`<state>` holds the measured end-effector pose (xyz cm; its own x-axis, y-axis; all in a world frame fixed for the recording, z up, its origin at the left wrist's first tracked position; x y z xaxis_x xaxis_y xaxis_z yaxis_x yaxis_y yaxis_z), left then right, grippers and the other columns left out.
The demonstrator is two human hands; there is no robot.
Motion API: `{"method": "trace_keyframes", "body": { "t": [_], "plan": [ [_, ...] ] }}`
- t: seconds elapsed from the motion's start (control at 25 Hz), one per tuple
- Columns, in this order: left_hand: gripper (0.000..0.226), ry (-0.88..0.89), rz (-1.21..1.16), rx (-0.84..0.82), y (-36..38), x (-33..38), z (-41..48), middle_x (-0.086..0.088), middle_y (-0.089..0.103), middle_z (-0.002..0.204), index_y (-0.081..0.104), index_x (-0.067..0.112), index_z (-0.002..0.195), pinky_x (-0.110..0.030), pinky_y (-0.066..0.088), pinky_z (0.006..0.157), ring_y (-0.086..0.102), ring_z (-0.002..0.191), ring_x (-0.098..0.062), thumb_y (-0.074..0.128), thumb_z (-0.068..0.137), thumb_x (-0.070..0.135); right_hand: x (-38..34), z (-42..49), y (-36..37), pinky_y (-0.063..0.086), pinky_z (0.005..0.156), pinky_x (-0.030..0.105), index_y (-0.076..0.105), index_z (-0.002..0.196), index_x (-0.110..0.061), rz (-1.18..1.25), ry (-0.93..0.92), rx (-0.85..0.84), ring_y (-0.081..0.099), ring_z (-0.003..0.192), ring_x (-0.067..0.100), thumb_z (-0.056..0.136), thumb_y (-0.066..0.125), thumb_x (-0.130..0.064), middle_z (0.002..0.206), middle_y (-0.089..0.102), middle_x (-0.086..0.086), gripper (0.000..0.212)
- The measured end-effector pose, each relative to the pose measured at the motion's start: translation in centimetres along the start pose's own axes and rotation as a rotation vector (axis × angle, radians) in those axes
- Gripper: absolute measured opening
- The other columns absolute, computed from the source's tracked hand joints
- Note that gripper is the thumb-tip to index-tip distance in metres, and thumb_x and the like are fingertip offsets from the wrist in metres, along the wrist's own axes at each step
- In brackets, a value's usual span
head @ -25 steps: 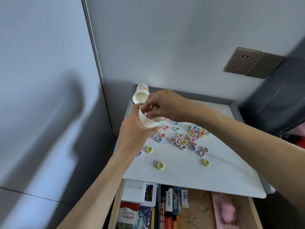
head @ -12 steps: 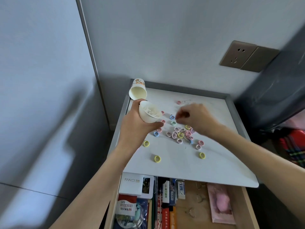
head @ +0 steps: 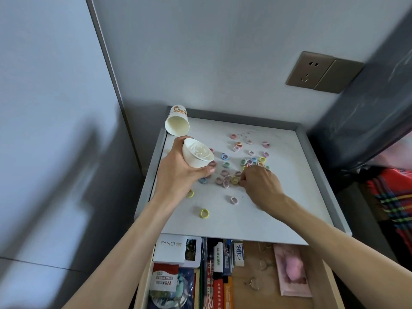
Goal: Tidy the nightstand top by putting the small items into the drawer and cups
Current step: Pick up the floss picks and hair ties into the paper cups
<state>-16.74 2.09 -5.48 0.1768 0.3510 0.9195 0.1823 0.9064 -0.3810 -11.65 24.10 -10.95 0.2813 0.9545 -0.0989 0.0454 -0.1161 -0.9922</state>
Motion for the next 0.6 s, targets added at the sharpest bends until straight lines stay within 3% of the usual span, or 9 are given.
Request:
{"method": "trace_keyframes", "body": {
  "t": [0.12,0.24,0.36,0.44,0.52,0.6],
  "plan": [
    [0.064,-0.013,-0.004,-0.009,0.0,0.0,-0.1,0.018,0.064,0.089,0.052,0.032,0.113,-0.011,0.040,0.054,0.059,0.082,0.008,0.092,0.064,0.032,-0.3,0.2,-0.5,0.038,0.067,0.029,0.062,0.096,-0.006,-0.049,-0.030,0.042,0.059,0.100,0.028,0.089,0.059,-0.005,0.104,0.058,0.009,0.007],
    [0.065,-0.012,-0.008,-0.006,0.0,-0.1,0.0,0.018,0.064,0.089,0.052,0.030,0.113,-0.007,0.042,0.061,0.058,0.084,0.011,0.093,0.062,0.031,-0.4,0.6,-2.8,0.044,0.068,0.034,0.058,0.100,-0.009,-0.054,-0.047,0.095,0.061,0.096,0.030,0.092,0.054,-0.005,0.102,0.061,0.009,0.010],
    [0.068,-0.027,0.003,0.000,0.1,-0.2,0.2,0.015,0.064,0.094,0.051,0.031,0.115,-0.009,0.043,0.064,0.060,0.089,0.002,0.093,0.061,0.033,-0.4,1.1,-5.6,0.048,0.067,0.035,0.060,0.099,-0.013,-0.036,-0.063,0.124,0.063,0.085,0.027,0.095,0.050,-0.008,0.095,0.067,0.005,0.012],
    [0.071,-0.029,0.030,0.006,0.4,-0.3,0.3,0.013,0.064,0.097,0.051,0.031,0.117,-0.022,0.049,0.070,0.061,0.091,-0.007,0.093,0.060,0.032,-0.8,1.2,-7.8,0.051,0.070,0.030,0.067,0.091,-0.014,0.178,-0.087,0.183,0.064,0.080,0.014,0.094,0.053,-0.010,0.089,0.069,-0.001,0.014],
    [0.071,-0.029,0.052,0.012,0.6,-0.3,0.3,0.015,0.064,0.094,0.051,0.030,0.115,-0.031,0.052,0.073,0.062,0.091,-0.013,0.094,0.059,0.030,-1.6,1.0,-10.4,0.045,0.065,0.011,0.072,0.087,-0.014,0.494,-0.119,0.231,0.059,0.070,-0.006,0.091,0.061,-0.011,0.079,0.068,-0.008,0.012],
    [0.071,-0.040,0.083,0.010,0.7,-0.4,0.3,0.016,0.063,0.094,0.051,0.030,0.116,-0.032,0.053,0.074,0.063,0.092,-0.015,0.094,0.059,0.028,-3.4,0.5,-12.4,0.040,0.061,0.007,0.075,0.087,-0.017,0.647,-0.177,0.229,0.056,0.064,-0.008,0.089,0.066,-0.013,0.073,0.068,-0.013,0.010]
  ]
}}
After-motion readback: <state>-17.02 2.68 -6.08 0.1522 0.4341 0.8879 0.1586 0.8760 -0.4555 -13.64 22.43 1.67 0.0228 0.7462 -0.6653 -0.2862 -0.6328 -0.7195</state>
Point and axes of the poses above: each hand's wrist, its own z-axis towards the middle knuckle, its own y-axis out of the palm, x = y × z, the point moved 10 cm from there along z, towards the middle knuckle
